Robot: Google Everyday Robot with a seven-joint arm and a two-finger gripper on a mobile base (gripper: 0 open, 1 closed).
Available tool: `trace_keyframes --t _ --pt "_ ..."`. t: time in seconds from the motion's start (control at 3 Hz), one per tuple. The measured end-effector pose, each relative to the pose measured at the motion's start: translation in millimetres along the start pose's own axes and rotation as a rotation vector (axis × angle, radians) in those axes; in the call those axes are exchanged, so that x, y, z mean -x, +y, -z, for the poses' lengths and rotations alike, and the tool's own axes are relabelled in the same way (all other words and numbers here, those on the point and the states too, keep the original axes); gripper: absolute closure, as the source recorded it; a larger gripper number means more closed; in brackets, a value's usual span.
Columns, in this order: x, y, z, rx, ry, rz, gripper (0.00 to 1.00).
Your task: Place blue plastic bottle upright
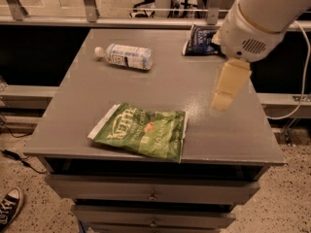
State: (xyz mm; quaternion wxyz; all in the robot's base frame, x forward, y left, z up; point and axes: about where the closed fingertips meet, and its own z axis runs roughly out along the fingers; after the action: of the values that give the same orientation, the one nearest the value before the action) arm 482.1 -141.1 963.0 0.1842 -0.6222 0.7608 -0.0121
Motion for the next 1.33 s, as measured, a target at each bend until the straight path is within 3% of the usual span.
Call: trace_keyframes --t 0.33,1.0,1.33 --pt "58 -29 -37 0.018 -0.018 -0.024 0.00" --pt "59 -34 -38 -0.003 -0.051 -0.042 0.00" --pt "85 -58 -54 -0.044 -0.150 -0.100 0.00"
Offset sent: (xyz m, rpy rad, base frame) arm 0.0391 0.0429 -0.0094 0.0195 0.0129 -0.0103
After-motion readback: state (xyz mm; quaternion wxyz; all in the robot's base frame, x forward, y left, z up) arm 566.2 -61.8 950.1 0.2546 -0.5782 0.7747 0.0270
